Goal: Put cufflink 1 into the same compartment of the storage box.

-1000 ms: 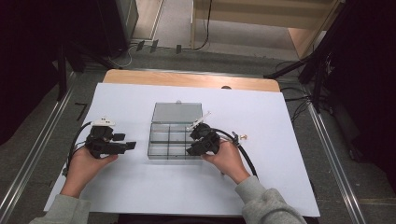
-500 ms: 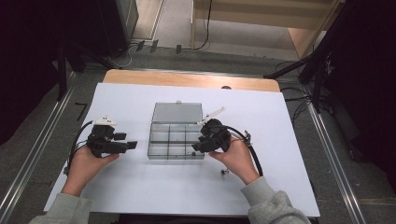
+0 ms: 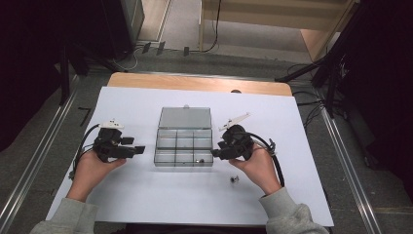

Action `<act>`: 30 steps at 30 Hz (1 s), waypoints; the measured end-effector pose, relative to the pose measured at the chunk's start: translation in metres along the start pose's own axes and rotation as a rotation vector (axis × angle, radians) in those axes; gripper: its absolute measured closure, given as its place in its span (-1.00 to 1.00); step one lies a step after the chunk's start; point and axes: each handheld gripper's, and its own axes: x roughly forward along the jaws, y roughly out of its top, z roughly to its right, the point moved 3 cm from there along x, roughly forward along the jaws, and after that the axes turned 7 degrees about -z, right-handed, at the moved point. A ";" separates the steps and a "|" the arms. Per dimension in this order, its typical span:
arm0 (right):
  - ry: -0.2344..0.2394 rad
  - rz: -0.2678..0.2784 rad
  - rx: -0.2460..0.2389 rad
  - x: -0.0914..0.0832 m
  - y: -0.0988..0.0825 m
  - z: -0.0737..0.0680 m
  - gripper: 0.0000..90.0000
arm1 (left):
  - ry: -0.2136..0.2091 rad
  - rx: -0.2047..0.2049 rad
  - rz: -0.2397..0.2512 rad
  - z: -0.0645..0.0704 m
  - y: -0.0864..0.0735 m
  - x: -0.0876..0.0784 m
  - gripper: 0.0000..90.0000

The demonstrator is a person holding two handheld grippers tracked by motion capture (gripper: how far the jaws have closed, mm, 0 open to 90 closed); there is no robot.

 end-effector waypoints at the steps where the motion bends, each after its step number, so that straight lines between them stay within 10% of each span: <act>1: -0.003 0.003 -0.001 -0.001 -0.001 0.001 0.27 | 0.000 0.000 0.004 0.000 0.000 0.001 -0.19; 30: -0.035 -0.012 0.029 -0.012 -0.039 0.014 0.24 | 0.000 0.000 0.002 0.000 0.002 0.002 -0.20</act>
